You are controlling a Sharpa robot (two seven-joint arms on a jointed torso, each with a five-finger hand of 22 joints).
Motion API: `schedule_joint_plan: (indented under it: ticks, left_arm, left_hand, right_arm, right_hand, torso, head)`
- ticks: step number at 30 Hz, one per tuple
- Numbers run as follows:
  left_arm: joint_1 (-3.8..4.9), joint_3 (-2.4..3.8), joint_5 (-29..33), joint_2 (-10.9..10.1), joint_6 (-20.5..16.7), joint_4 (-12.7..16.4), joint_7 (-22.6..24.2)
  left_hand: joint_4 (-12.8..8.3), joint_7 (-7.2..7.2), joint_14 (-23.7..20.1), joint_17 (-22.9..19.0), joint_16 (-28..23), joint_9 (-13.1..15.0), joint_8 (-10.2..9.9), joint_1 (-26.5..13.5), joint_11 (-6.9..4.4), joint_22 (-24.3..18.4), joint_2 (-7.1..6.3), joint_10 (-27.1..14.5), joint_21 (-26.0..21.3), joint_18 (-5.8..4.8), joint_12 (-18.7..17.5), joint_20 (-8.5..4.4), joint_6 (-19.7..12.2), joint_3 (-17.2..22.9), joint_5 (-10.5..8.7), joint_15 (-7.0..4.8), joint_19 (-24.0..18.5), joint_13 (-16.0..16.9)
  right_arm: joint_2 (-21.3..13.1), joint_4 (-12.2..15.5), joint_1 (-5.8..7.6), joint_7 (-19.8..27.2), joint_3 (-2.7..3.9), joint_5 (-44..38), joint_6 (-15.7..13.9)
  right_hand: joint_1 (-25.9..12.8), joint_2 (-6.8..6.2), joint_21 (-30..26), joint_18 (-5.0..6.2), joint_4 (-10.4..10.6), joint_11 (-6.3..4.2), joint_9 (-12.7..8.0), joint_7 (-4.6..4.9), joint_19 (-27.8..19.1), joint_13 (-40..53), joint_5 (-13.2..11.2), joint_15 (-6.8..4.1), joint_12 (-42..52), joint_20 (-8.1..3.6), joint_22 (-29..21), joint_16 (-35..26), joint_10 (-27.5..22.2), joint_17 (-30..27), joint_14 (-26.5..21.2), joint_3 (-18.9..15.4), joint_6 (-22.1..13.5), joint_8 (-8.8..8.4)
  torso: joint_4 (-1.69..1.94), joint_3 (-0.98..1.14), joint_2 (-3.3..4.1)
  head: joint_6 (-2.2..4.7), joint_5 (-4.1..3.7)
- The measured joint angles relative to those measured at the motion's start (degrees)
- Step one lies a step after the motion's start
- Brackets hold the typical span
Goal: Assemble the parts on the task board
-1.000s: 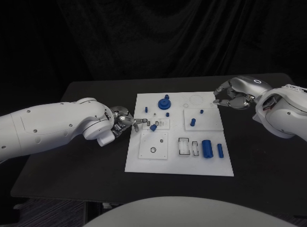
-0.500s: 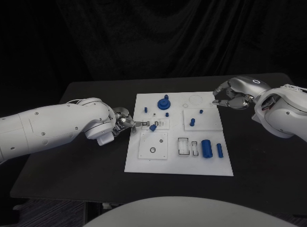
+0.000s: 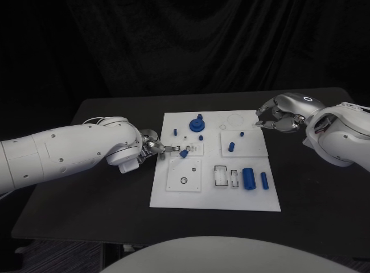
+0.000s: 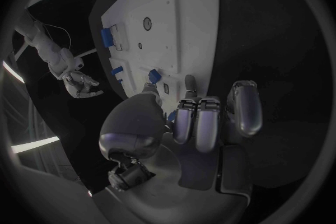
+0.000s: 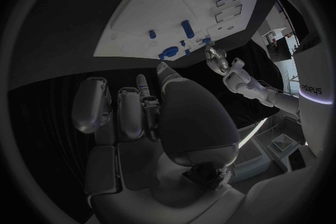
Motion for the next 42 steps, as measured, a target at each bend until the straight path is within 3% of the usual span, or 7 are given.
schedule_joint_plan:
  ticks: [2, 7, 12, 17, 25, 34, 42]
  left_arm:
    - [0.00, 0.07, -0.11, 0.23, 0.36, -0.25, 0.00]
    - [0.02, 0.35, -0.28, 0.72, 1.28, -0.66, 0.12]
    - [0.07, 0.48, -0.34, 1.12, 2.09, -1.15, 0.23]
    - [0.17, 0.57, -0.41, 1.72, 2.78, -1.77, 0.26]
    - [0.27, 0.68, -0.53, 2.72, 3.58, -2.64, 0.40]
    - [0.39, 0.77, -0.59, 3.70, 4.76, -3.72, 0.32]
    - [0.45, 0.84, -0.68, 4.55, 5.31, -4.43, 0.31]
  left_hand:
    - [-0.04, 0.32, 0.06, 0.00, 0.00, -0.20, -0.54, -0.18, 0.01, 0.00, 0.18, 0.01, -0.42, 0.00, 0.00, 0.23, -0.30, -0.54, 0.00, 0.44, -0.23, 0.00]
    - [0.01, 1.29, -0.13, 0.00, 0.00, -1.66, -3.37, -0.90, 1.26, 0.00, 0.15, -0.15, -1.89, 0.00, 0.00, 1.19, -1.72, -2.83, 0.00, 1.40, -2.00, 0.00]
    - [0.03, 1.43, 0.08, 0.00, 0.00, -2.74, -3.44, -1.27, 1.97, 0.00, 0.52, -0.03, -2.65, 0.01, 0.00, 1.79, -2.03, -4.42, 0.00, 2.03, -2.81, 0.00]
    - [0.12, 1.44, -0.05, 0.00, 0.00, -4.23, -3.43, -2.15, 2.09, 0.00, -0.36, 0.04, -2.90, 0.01, 0.00, 2.17, -2.04, -5.41, 0.00, 2.32, -3.18, 0.00]
    - [-0.05, 1.99, -0.04, 0.00, 0.00, -5.74, -3.44, -2.14, 2.50, 0.00, -0.34, 0.05, -3.01, 0.01, 0.00, 2.36, -1.89, -5.24, 0.00, 2.74, -3.37, 0.00]
    - [-0.71, 2.48, -0.04, 0.00, 0.00, -6.96, -3.43, 1.08, 2.50, 0.00, 1.04, 0.05, -3.01, 0.01, 0.00, 2.36, -1.40, -3.62, 0.00, 2.74, -3.37, 0.00]
    - [-0.92, 2.88, -0.03, 0.00, 0.00, -7.35, -3.42, 2.00, 2.50, 0.00, 0.88, 0.05, -3.01, 0.01, 0.00, 2.37, -0.99, -3.08, 0.00, 2.73, -3.37, 0.00]
  right_arm:
    - [0.00, -0.01, -0.02, 0.00, 0.00, 0.00, 0.02]
    - [0.02, -0.01, -0.04, 0.00, -0.01, 0.00, 0.07]
    - [0.02, -0.01, -0.05, -0.01, 0.00, 0.00, 0.10]
    - [0.04, -0.01, -0.05, -0.01, 0.02, 0.00, 0.13]
    - [0.10, -0.03, -0.07, -0.01, 0.00, 0.00, 0.18]
    - [0.17, -0.06, -0.07, -0.01, 0.00, 0.00, 0.23]
    - [0.20, -0.07, -0.07, -0.01, 0.00, 0.37, 0.28]
  right_hand:
    - [0.00, 0.00, 0.00, 0.00, 0.00, 0.00, 0.00, 0.00, 0.00, 0.00, 0.00, 0.00, 0.00, 0.00, 0.00, 0.00, 0.00, 0.00, 0.00, 0.00, 0.00, 0.00]
    - [0.00, 0.00, 0.00, 0.00, 0.00, 0.00, 0.00, 0.00, 0.00, 0.00, 0.00, 0.00, 0.00, 0.00, 0.00, 0.00, 0.00, 0.00, 0.00, 0.00, 0.00, 0.00]
    - [0.00, 0.00, 0.00, 0.00, 0.00, 0.00, 0.00, 0.00, 0.00, 0.00, 0.00, 0.00, 0.00, 0.00, 0.00, 0.00, 0.00, 0.00, 0.00, 0.00, 0.00, 0.00]
    - [0.00, 0.00, 0.00, 0.00, 0.00, 0.00, 0.01, 0.00, 0.00, 0.00, 0.00, 0.00, 0.00, 0.00, 0.00, 0.00, 0.00, 0.00, 0.00, 0.00, 0.00, 0.00]
    - [0.00, 0.00, 0.00, 0.00, 0.00, 0.00, 0.01, 0.00, 0.00, 0.00, 0.00, 0.00, 0.00, 0.00, -0.01, 0.00, 0.00, 0.00, 0.00, 0.00, 0.00, 0.00]
    - [0.00, 0.00, 0.00, -0.01, 0.00, 0.00, 0.01, 0.00, 0.00, 0.00, 0.00, 0.00, 0.00, 0.00, 0.00, 0.00, 0.00, 0.00, 0.00, 0.00, 0.00, 0.00]
    - [0.00, 0.00, 0.00, 0.00, 0.00, 0.00, -0.06, 0.00, 0.00, 0.00, 0.00, 0.00, 0.00, 0.00, -0.01, 0.00, 0.00, 0.00, 0.00, 0.00, 0.00, 0.00]
  torso:
    - [0.01, 0.00, -0.01]
    - [0.02, 0.01, -0.01]
    - [0.01, 0.02, 0.03]
    - [0.01, 0.03, 0.04]
    - [0.01, 0.03, 0.04]
    - [0.02, 0.01, -0.01]
    - [0.02, 0.03, -0.01]
  head:
    - [0.00, -0.05]
    - [0.00, -0.20]
    - [0.00, -0.20]
    - [0.00, -0.24]
    - [0.00, -0.32]
    - [0.00, -0.38]
    - [0.00, -0.40]
